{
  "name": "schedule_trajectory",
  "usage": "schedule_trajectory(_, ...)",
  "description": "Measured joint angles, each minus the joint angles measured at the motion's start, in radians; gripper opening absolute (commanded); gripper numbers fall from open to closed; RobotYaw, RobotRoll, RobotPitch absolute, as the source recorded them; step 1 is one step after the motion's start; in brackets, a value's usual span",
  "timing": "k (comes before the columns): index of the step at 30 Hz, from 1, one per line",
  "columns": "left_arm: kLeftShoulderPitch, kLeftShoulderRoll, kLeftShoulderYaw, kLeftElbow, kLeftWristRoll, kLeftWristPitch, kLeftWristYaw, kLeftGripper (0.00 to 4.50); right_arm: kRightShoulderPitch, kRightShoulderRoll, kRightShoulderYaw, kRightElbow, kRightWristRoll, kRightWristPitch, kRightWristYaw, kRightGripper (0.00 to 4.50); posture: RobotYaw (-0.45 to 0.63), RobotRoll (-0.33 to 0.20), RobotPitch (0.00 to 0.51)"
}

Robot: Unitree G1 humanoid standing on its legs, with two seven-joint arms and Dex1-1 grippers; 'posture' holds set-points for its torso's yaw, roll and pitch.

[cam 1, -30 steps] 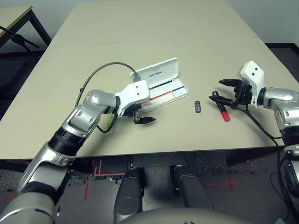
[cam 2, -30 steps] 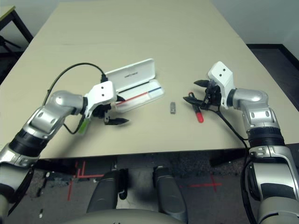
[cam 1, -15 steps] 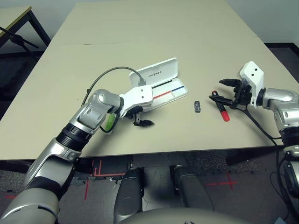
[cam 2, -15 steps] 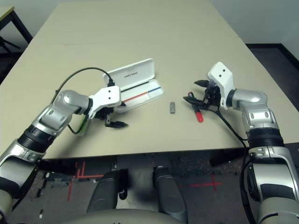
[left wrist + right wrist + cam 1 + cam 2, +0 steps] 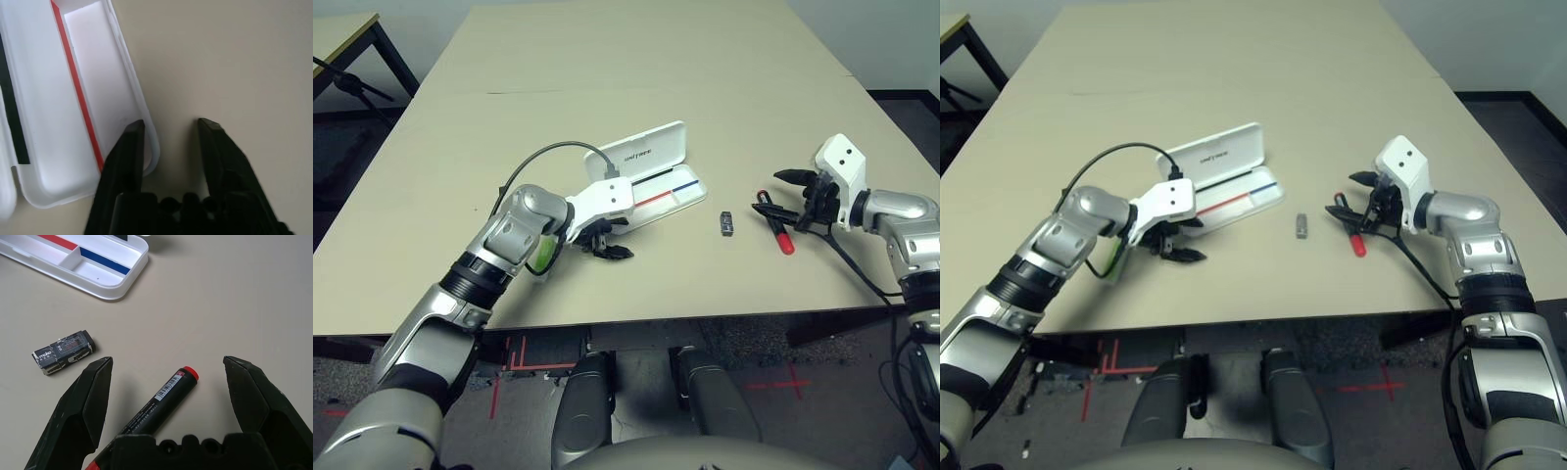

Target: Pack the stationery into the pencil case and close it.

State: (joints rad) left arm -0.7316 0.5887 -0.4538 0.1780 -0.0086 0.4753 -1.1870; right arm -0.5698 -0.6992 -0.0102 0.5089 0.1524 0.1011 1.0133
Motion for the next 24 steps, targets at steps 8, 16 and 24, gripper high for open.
schedule_trajectory(8, -0.015, -0.002, 0.004, 0.036, 0.004, -0.011, -0.034, 0.02, 0.004, 0.001, 0.000, -0.003, 0.000, -0.009, -0.012, 4.50, -0.11, 0.000, 0.127)
schedule_trajectory(16, -0.021, 0.025, 0.004, 0.045, 0.016, -0.082, -0.061, 0.02, 0.006, 0.002, 0.000, -0.004, 0.000, -0.015, -0.012, 4.50, -0.11, 0.000, 0.128)
schedule_trajectory(24, 0.018, 0.118, 0.018, -0.099, 0.017, -0.122, -0.101, 0.02, 0.008, 0.004, 0.001, -0.013, 0.000, -0.015, 0.010, 4.50, -0.09, 0.000, 0.128)
